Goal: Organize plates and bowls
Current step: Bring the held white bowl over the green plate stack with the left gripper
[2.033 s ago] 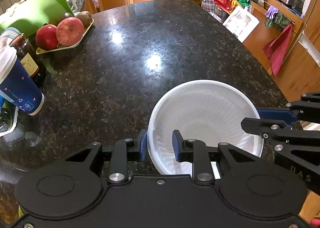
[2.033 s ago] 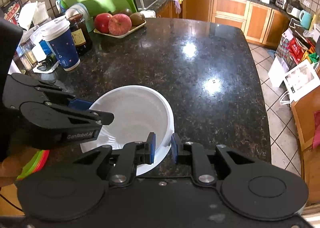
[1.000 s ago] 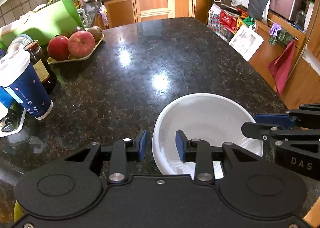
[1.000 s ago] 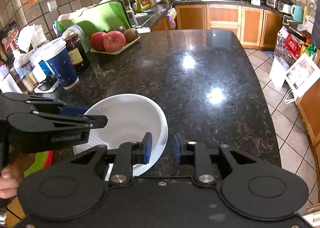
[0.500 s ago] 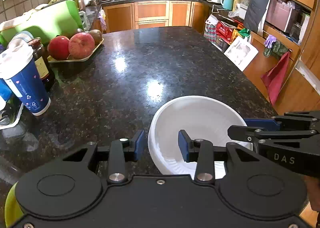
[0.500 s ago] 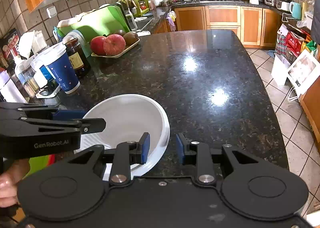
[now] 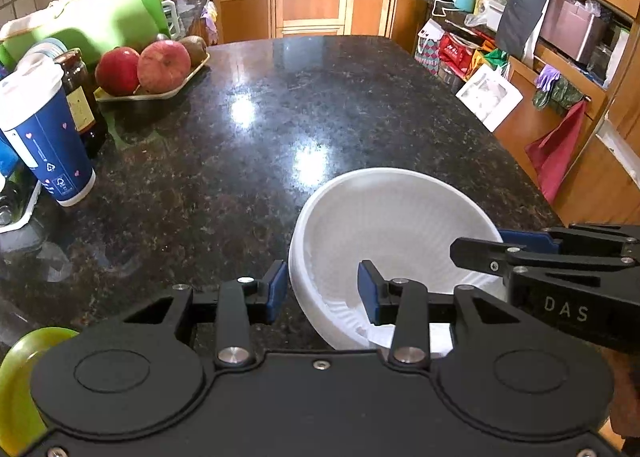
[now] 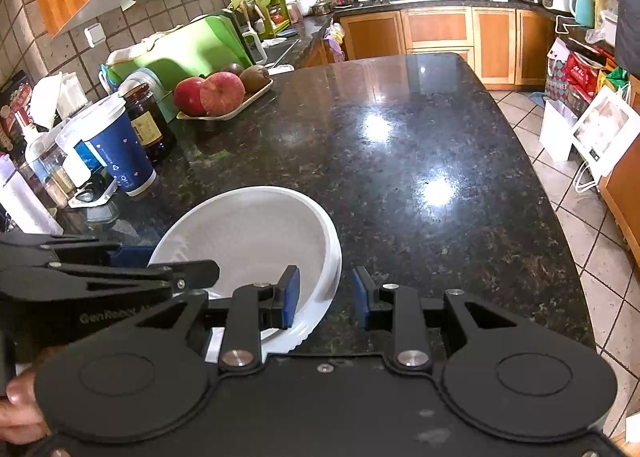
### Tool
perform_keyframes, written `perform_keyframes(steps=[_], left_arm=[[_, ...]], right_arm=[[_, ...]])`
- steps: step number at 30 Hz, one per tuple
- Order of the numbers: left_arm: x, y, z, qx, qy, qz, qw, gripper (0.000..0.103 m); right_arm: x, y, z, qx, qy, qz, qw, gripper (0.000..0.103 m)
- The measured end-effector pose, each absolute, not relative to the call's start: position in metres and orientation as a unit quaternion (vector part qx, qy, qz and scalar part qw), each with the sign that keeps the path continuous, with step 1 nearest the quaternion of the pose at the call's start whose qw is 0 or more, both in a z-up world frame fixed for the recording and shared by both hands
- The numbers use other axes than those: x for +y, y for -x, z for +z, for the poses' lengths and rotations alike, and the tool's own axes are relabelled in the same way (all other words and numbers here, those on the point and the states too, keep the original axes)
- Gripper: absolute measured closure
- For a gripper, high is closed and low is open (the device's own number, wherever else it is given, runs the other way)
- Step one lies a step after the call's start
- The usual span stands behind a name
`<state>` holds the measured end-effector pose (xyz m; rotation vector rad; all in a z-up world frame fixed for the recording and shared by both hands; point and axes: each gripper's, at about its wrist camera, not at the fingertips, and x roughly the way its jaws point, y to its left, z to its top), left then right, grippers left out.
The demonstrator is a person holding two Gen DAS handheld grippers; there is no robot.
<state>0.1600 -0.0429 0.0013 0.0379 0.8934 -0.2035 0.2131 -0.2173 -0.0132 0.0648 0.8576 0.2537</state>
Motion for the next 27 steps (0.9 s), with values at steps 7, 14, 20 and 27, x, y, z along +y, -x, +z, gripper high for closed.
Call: perform_keyframes(steps=[7, 14, 20, 27], left_arm=[[-0.044, -0.165, -0.007, 0.446, -0.008, -0.087, 0.891, 0.054], [-0.043, -0.166, -0.009, 0.453, 0.002, -0.080, 0.888, 0.055], [-0.046, -0.166, -0.010, 0.459, 0.007, -0.081, 0.885, 0.061], [-0.047, -0.166, -0.009, 0.462, 0.019, -0.074, 0.884, 0.065]], right_arm=[[-0.214, -0.218, -0.017, 0.417, -0.024, 0.125, 0.900, 0.072], [-0.213, -0.221, -0.019, 0.423, -0.028, 0.133, 0.896, 0.072], [-0.212, -0.221, -0.021, 0.426, -0.028, 0.145, 0.893, 0.076], [-0.213, -0.219, -0.019, 0.421, -0.022, 0.145, 0.895, 0.077]])
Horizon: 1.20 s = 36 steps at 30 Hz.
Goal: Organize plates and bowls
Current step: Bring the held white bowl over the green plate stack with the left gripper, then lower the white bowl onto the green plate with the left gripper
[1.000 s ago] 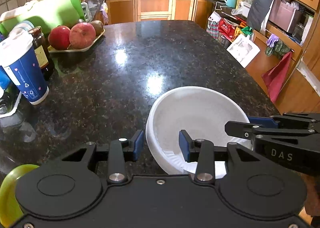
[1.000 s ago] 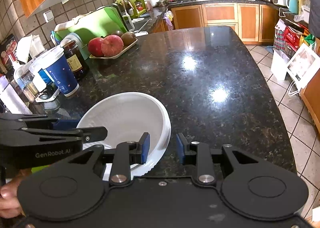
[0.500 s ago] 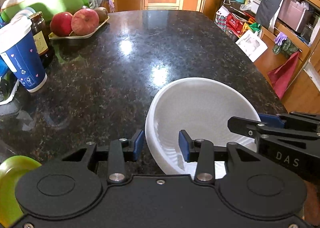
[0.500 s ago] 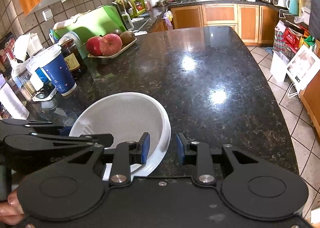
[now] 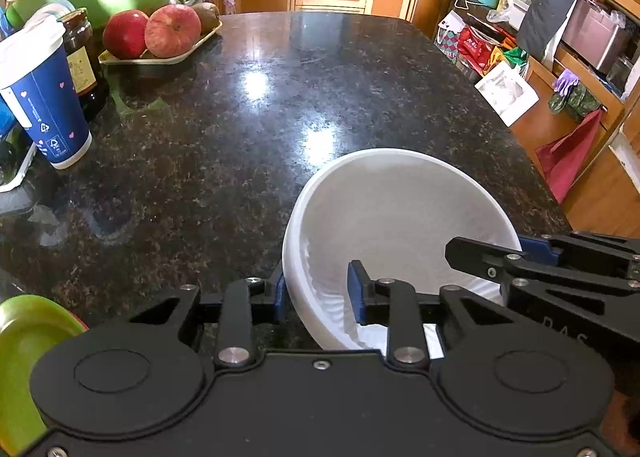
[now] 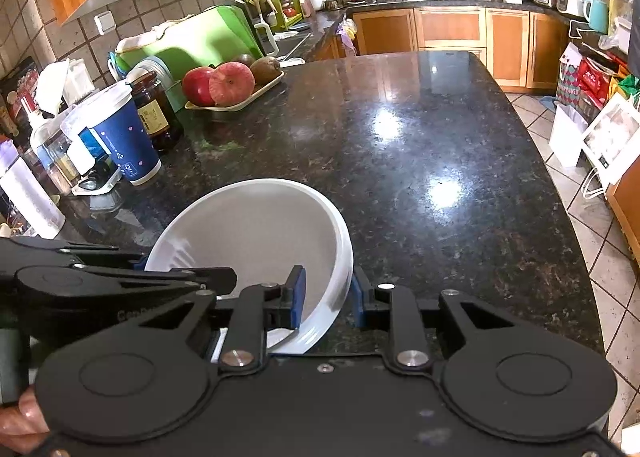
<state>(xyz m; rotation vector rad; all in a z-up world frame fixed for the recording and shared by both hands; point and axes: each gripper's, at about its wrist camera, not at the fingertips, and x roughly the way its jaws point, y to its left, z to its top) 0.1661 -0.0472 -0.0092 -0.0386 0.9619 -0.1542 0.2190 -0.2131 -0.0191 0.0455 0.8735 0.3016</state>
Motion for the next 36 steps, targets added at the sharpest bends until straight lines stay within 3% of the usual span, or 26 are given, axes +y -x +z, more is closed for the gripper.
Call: perform_keyframes(steps=[36], left_arm=[[-0.045, -0.125, 0.013, 0.438, 0.061, 0.011, 0.897, 0.066]], right_arm=[[-0.214, -0.193, 0.000, 0.389, 0.015, 0.240, 0.889, 0.077]])
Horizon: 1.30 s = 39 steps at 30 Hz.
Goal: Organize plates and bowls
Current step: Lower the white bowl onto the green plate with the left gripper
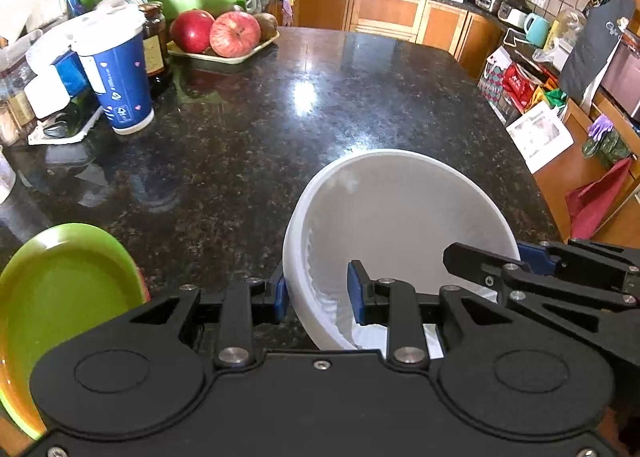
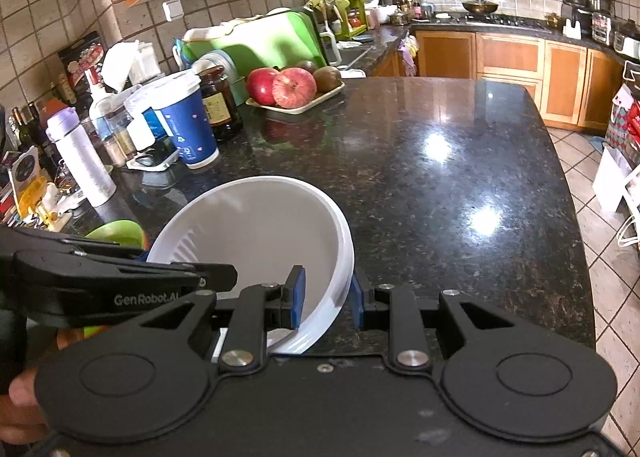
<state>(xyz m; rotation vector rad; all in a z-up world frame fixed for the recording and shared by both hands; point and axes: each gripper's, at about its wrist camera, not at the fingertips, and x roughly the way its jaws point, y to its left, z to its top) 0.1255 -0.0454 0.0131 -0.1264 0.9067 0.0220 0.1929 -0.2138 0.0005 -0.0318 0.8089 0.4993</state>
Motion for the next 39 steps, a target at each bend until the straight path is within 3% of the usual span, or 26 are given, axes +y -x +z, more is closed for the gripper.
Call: perform_keyframes(steps=[21, 39], left_arm=[[0.066, -0.064, 0.037, 0.427, 0.039, 0.027, 0.903, 0.066], [0.145, -0.045, 0.021, 0.469, 0.045, 0.016, 0.882, 0.066]], right_arm=[[-0.092, -0.139, 0.019, 0.368, 0.023, 0.274, 0.888, 0.077], [-0.014, -0.133, 0.000, 0.422, 0.017, 0.281, 0.862, 0.076]])
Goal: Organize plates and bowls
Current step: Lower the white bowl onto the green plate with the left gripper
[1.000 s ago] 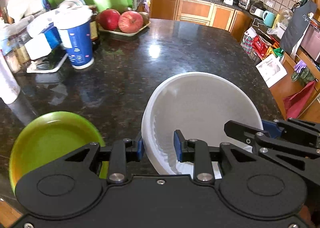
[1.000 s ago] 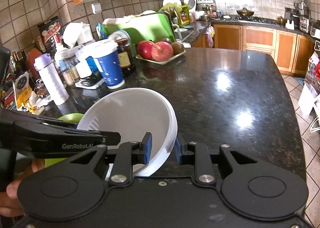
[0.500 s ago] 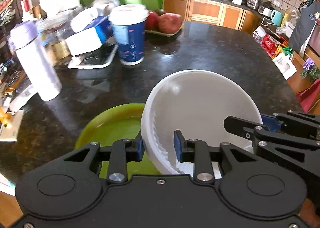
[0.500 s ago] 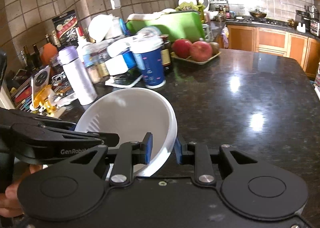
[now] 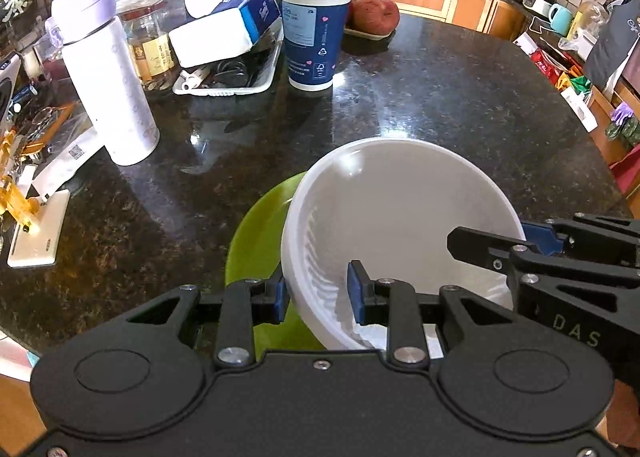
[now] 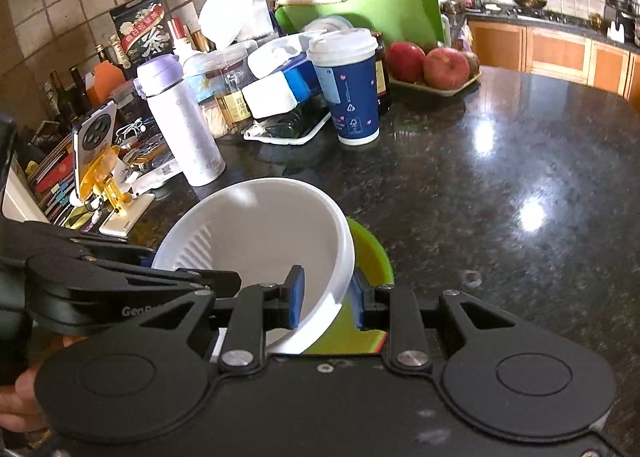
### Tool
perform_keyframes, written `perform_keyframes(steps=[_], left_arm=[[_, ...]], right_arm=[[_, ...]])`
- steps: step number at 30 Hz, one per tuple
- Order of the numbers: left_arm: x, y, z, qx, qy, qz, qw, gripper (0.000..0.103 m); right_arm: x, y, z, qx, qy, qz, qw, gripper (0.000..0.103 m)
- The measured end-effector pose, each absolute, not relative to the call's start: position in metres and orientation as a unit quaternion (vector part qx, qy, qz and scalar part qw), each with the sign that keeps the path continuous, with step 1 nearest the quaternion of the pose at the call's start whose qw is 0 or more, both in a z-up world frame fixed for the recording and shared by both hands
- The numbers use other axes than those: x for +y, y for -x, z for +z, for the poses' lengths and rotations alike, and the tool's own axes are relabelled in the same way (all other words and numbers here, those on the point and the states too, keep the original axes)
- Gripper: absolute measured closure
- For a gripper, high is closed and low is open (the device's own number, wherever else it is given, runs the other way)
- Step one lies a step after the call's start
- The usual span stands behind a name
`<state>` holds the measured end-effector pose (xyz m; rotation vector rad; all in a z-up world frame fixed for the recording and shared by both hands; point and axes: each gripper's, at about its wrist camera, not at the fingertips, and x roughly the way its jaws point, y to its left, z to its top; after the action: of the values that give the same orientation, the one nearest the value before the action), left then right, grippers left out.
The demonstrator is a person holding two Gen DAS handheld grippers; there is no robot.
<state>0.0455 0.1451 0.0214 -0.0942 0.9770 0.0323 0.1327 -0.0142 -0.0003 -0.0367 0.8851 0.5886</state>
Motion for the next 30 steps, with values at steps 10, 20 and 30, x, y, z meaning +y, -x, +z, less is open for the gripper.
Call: perform_keyframes(steps=[10, 20, 30], left_arm=[[0.163, -0.059, 0.014, 0.483, 0.047, 0.001, 0.874, 0.066], [0.166, -0.064, 0.010, 0.478, 0.047, -0.009, 0.877, 0.066], [0.167, -0.065, 0.009, 0.472, 0.051, -0.010, 0.880, 0.060]], right_arm=[[-0.005, -0.137, -0.007, 0.442, 0.006, 0.268, 0.856, 0.077], [-0.003, -0.142, -0.007, 0.444, 0.003, 0.262, 0.857, 0.076], [-0.003, -0.143, -0.007, 0.444, 0.000, 0.263, 0.856, 0.075]])
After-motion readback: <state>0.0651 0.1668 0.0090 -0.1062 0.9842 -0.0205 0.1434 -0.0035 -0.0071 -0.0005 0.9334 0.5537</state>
